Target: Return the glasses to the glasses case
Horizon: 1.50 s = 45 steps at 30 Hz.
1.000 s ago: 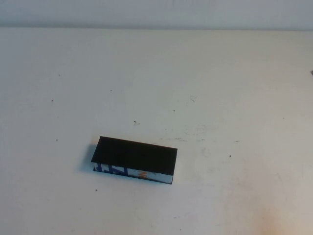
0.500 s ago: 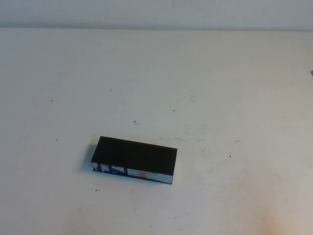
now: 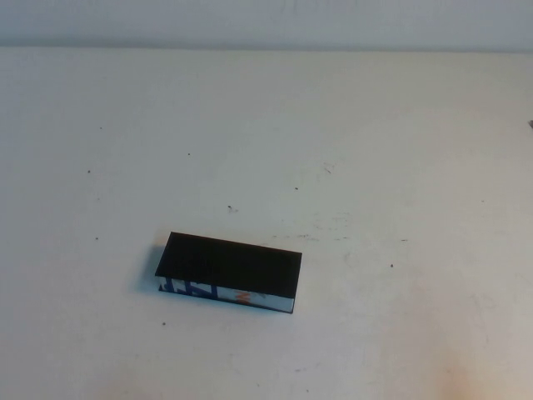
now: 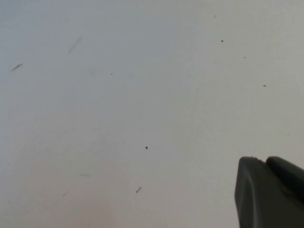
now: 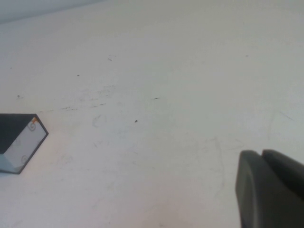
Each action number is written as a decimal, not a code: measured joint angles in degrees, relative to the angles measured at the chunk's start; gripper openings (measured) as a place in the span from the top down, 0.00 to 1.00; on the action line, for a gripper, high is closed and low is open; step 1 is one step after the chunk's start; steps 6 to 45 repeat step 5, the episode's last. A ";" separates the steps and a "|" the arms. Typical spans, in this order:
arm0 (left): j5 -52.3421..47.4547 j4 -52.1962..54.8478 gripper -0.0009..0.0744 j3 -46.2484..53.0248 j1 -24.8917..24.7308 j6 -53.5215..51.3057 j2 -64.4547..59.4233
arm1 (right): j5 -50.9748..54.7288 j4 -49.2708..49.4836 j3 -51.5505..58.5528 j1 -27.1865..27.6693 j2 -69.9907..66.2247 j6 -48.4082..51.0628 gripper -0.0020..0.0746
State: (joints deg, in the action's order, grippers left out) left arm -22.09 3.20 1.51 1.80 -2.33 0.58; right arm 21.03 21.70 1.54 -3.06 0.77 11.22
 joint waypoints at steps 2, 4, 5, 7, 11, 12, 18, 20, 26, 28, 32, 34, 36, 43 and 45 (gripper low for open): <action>0.00 0.00 0.99 0.00 0.00 0.10 0.00 | 0.00 0.10 0.00 0.00 0.00 0.00 0.99; 0.00 0.00 0.99 0.00 0.00 0.10 0.00 | 0.00 0.10 0.00 0.00 0.00 0.00 0.99; 0.00 0.00 0.99 0.00 0.00 0.10 0.00 | 0.00 0.10 0.00 0.00 0.00 0.00 0.99; 0.00 0.00 0.99 0.00 0.00 0.10 0.00 | 0.00 0.10 0.00 0.00 0.00 0.00 0.99; 0.00 0.00 0.99 0.00 0.00 0.10 0.00 | 0.00 0.10 0.00 0.00 0.00 0.00 0.99; 0.00 0.00 0.99 0.00 0.00 0.10 0.00 | 0.00 0.10 0.00 0.00 0.00 0.00 0.99; 0.00 0.00 0.99 0.00 0.00 0.10 0.00 | 0.00 0.10 0.00 0.00 0.00 0.00 0.99; 0.00 0.00 0.99 0.00 0.00 0.10 0.00 | 0.00 0.10 0.00 0.00 0.00 0.00 0.99; 0.00 0.00 0.99 0.00 0.00 0.10 0.00 | 0.00 0.10 0.00 0.00 0.00 0.00 0.99; 0.00 0.00 0.99 0.00 0.00 0.10 0.00 | 0.00 0.10 0.00 0.00 0.00 0.00 0.99; 0.00 0.00 0.99 0.00 0.00 0.10 0.00 | 0.00 0.10 0.00 0.00 0.00 0.00 0.99; 0.00 0.00 0.99 0.00 0.00 0.10 0.00 | 0.00 0.10 0.00 0.00 0.00 0.00 0.99; 0.00 0.00 0.99 0.00 0.00 0.10 0.00 | 0.00 0.10 0.00 0.00 0.00 0.00 0.99; 0.00 0.00 0.99 0.00 0.00 0.10 0.00 | 0.00 0.10 0.00 0.00 0.00 0.00 0.99; 0.00 0.00 0.99 0.00 0.00 0.10 0.00 | 0.00 0.10 0.00 0.00 0.00 0.00 0.99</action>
